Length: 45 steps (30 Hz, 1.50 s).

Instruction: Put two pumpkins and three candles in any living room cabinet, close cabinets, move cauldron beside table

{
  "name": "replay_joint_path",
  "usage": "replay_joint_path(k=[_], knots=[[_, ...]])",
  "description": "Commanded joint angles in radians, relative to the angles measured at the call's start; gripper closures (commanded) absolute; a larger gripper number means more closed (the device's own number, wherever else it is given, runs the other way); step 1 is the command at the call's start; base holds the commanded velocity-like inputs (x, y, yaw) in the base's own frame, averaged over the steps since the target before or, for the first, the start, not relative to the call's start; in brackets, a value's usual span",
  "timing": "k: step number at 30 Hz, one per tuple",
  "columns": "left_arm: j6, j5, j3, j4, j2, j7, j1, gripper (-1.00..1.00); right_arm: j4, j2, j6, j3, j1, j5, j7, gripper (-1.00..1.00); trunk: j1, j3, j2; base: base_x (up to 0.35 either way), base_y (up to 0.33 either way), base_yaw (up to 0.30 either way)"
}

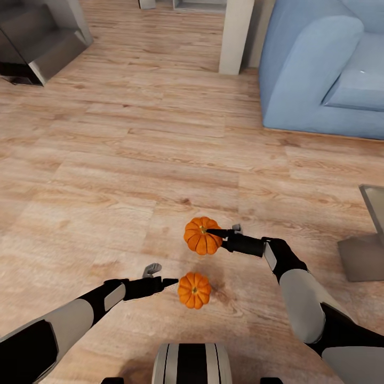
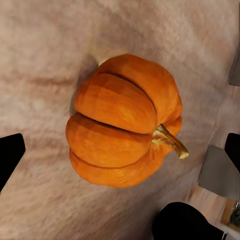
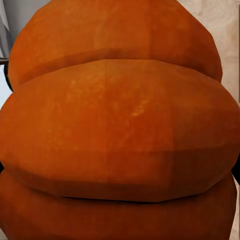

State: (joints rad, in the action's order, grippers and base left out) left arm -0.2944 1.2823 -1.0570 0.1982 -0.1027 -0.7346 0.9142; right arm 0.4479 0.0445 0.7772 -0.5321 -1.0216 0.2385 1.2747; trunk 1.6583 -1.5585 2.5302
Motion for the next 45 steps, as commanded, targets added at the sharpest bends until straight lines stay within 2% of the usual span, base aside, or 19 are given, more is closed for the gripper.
replay_joint_path(k=[1, 7, 17, 22, 24, 30, 34, 39, 42, 44, 45], knots=[[0.001, 0.0, 0.0, 0.0, 0.0, 0.0, 0.0, -1.0, 0.0, 0.0, 0.001, 0.0, 0.0, -0.001, 0.0, 1.0, 0.0, 0.0, 0.0, 0.266, -0.107, 0.0], [0.0, -0.001, 0.0, -0.001, 0.001, 0.0, 0.0, -1.0, 0.0, 0.0, 0.002, 0.0, 0.0, -0.001, 0.0, 1.0, 0.0, 0.0, 0.0, 0.223, -0.044, 0.0], [-0.002, -0.01, -0.006, -0.011, 0.002, 0.004, -0.025, -1.0, 0.0, -0.001, 0.002, 0.0, 0.0, -0.001, -0.001, 1.0, 0.0, 0.0, 0.0, 0.012, -0.002, 0.0], [-0.003, -0.011, -0.009, -0.009, 0.004, 0.066, -0.049, -1.0, 0.0, -0.002, 0.003, 0.0, 0.0, -0.001, -0.001, 1.0, 0.0, 0.0, 0.0, 0.0, 0.0, 0.0], [-0.004, -0.011, -0.009, -0.008, 0.012, 0.074, -0.052, -1.0, 0.0, -0.002, 0.003, 0.0, 0.0, -0.001, -0.001, 1.0, 0.0, 0.0, 0.0, 0.0, 0.0, 0.0], [-0.005, -0.012, -0.015, -0.008, 0.059, 0.094, -0.054, -1.0, 0.001, -0.009, 0.004, 0.0, 0.0, -0.002, 0.0, 1.0, 0.0, 0.0, 0.0, 0.0, 0.0, 0.0], [-0.005, -0.012, -0.022, -0.008, 0.066, 0.096, -0.054, -1.0, 0.0, -0.01, 0.004, 0.0, 0.0, -0.002, 0.0, 1.0, 0.0, 0.0, 0.0, 0.0, 0.0, 0.0], [-0.004, -0.012, -0.023, -0.008, 0.067, 0.095, -0.054, -1.0, 0.001, -0.011, 0.004, 0.0, 0.0, -0.002, 0.0, 1.0, 0.0, 0.0, 0.0, 0.0, 0.0, 0.0], [0.013, -0.023, -0.029, 0.009, 0.05, 0.106, -0.071, -1.0, -0.008, -0.013, -0.019, 0.02, -0.001, 0.008, -0.017, 1.0, 0.0, 0.0, 0.0, 0.0, 0.0, 0.0], [0.025, -0.023, -0.029, 0.02, 0.039, 0.106, -0.071, -1.0, -0.008, -0.013, -0.024, 0.02, -0.001, 0.008, -0.017, 1.0, 0.0, 0.0, 0.0, 0.0, 0.0, 0.0], [0.03, -0.02, -0.03, 0.024, 0.045, 0.101, -0.071, -1.0, -0.008, -0.015, -0.019, 0.017, -0.002, 0.008, -0.013, 1.0, 0.0, 0.0, 0.0, 0.0, 0.0, 0.0]])
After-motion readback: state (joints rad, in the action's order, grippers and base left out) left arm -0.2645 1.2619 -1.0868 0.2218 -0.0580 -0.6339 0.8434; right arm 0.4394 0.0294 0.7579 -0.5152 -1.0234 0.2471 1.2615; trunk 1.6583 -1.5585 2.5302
